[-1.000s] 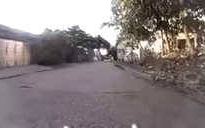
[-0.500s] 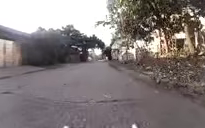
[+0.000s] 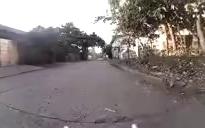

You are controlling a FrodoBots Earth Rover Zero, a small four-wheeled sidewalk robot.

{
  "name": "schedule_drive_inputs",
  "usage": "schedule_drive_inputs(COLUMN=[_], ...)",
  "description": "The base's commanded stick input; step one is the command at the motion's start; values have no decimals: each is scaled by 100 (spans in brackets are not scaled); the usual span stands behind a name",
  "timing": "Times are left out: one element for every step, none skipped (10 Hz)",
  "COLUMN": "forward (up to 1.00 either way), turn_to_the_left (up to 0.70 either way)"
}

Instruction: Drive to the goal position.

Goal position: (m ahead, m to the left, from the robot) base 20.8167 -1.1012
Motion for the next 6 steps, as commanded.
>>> schedule_drive_inputs(forward=[100, 100, 100, 100, 100, 100], turn_to_the_left=[0, 0, 0, 0, 0, 0])
